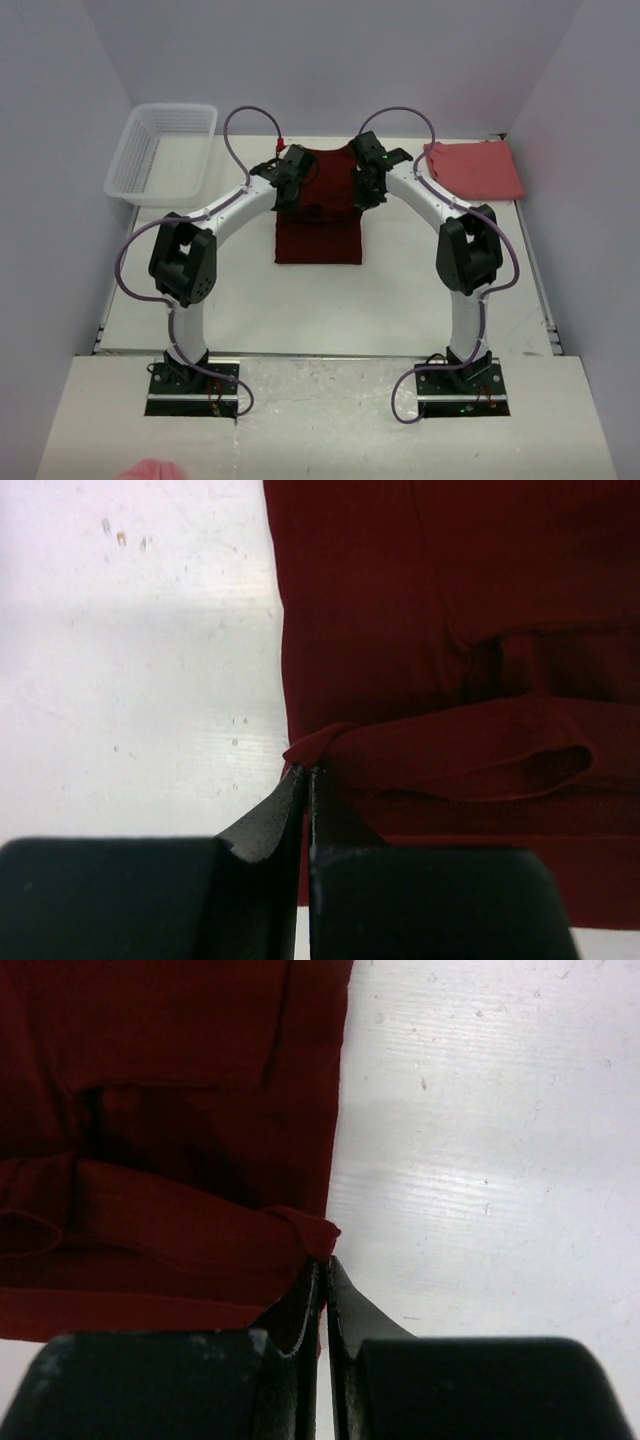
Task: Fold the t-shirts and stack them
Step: Fold the folded rectangular tshirt in 1/3 of the way
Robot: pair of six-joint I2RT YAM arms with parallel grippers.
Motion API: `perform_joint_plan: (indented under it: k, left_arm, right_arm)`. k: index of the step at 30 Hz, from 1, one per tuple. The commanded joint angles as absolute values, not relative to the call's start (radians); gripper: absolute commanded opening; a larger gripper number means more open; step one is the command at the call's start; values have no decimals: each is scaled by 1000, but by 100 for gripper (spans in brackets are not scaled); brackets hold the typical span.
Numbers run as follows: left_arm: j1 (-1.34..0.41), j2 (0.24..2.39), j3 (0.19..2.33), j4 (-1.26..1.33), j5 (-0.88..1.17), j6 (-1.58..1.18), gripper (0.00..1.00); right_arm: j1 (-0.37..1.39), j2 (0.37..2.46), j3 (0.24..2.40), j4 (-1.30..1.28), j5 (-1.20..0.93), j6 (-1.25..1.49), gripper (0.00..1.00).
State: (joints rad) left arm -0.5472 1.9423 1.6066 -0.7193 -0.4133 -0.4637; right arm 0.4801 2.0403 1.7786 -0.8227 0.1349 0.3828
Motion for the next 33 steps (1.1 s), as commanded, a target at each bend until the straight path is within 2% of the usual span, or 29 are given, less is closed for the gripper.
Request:
perform_joint_plan:
  k: [1,18,21,23,24,25,26,29,33]
  left_arm:
    - [-523,1986,1713,-721,-405,-419,0]
    - [-469,2166,1894,-735,-354,-387,0]
    - [-453,2209,1933,-721,-365,-391,26]
    - [-437,2229,1986,-718,-382,-400,37]
    - [-436,2236,2005,-713,-396,-400,51]
    - [-433,2234,2017,-674,-428,-367,58]
    - [-430,2229,2063,-661,-434,-347,62]
    - [-430,2200,2160,-680,-466,-316,66]
    - [-439,2047,2045,-681,-410,-339,67]
  right_arm:
    - [463,2075,1853,-856,106,344,0]
    - [420,2269,2098,-927,41,299,0]
    - [405,2322,2167,-933,25,275,1]
    - [382,2364,2279,-940,12,269,13]
    - [373,2403,2325,-946,15,259,22]
    - [365,2417,2414,-946,26,258,50]
    - [350,2430,2459,-950,20,252,59]
    - [337,2372,2455,-919,34,230,67]
    - [341,2212,2303,-905,37,227,79]
